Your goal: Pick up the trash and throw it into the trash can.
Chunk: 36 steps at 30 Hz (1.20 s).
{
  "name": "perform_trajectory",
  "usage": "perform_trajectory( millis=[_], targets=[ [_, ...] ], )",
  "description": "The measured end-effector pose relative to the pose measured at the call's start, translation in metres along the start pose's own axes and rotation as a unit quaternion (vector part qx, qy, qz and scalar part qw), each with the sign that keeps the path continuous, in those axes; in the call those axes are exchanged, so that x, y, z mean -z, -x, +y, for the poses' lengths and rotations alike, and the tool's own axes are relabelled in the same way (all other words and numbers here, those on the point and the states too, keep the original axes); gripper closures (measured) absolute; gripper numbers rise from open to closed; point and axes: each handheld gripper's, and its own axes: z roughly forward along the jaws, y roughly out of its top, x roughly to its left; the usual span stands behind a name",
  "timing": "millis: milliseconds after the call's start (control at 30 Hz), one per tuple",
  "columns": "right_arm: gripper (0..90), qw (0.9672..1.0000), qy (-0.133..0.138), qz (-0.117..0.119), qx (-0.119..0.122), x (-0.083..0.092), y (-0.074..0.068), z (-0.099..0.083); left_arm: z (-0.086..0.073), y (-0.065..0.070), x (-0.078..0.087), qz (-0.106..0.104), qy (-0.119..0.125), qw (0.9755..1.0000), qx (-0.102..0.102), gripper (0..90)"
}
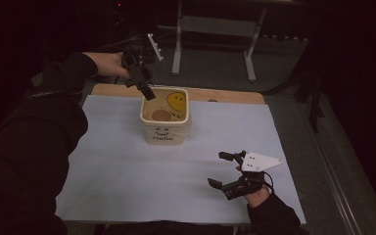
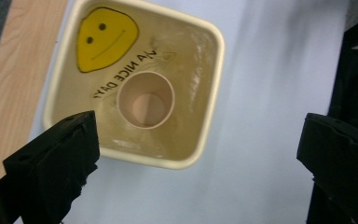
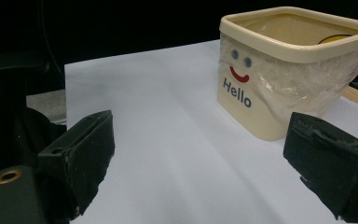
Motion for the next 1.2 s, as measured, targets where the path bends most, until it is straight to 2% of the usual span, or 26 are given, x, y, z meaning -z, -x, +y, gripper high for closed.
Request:
perform_trajectory(
  millis=[67,300,467,600,833,1167,1200],
  targets=[
    [8.6,1.0,0.0,0.0,0.0,0.0,0.0,0.0,-0.002,0.001,0.0,-0.001,-0.001,1.0,0.001,0.2],
    [8.6,1.0,-0.001,0.002,0.0,-0.001,0.001,0.0,-0.016,0.009,0.004,-0.013,0.023,0.9996,-0.004,0.2],
    [8.7,1.0,-0.001,0.003,-0.001,-0.001,0.001,0.0,-0.026,0.019,0.005,-0.026,0.045,0.9985,-0.018,0.2],
    [8.6,1.0,-0.003,0.002,-0.001,-0.002,0.001,0.0,-0.034,0.026,0.0,-0.032,0.052,0.9978,-0.024,0.2],
    [8.6,1.0,-0.003,0.001,-0.002,-0.003,0.001,0.0,-0.047,0.036,-0.006,-0.032,0.06,0.9971,-0.035,0.2],
    [8.7,1.0,-0.003,-0.001,-0.002,-0.002,0.001,0.0,-0.072,0.045,-0.007,-0.027,0.067,0.9969,-0.03,0.2],
    [8.7,1.0,-0.003,-0.001,-0.002,-0.002,0.001,0.0,-0.075,0.046,-0.008,-0.032,0.071,0.9965,-0.031,0.2]
  ],
)
